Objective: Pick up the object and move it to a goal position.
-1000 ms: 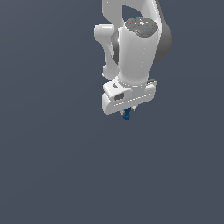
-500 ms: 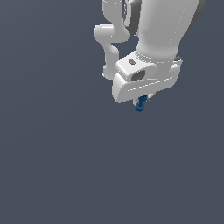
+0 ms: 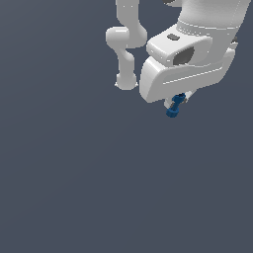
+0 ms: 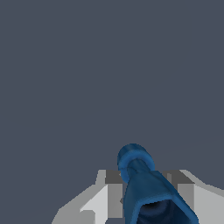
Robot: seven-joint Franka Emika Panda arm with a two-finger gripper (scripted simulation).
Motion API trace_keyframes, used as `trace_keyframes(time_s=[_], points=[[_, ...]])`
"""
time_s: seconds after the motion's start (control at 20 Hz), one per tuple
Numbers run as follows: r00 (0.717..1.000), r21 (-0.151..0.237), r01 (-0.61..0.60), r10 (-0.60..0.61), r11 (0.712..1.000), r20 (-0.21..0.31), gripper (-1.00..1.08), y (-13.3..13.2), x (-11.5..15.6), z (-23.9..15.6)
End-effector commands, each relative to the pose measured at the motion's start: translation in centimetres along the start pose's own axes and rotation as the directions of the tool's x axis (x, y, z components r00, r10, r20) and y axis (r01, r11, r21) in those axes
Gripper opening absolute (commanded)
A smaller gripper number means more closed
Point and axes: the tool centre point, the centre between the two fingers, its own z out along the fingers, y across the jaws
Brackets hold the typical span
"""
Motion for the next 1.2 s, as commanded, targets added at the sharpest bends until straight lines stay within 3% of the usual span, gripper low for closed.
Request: trace_keyframes(time_s=[0.0,1.15], points=[[1.0,0.0,0.0,0.0,1.0,0.0,-1.0,-0.3,0.6,-1.2],[1.0,0.0,-0.001,0.001,1.0,0.0,-1.0,-1.9,3.6,-7.4]])
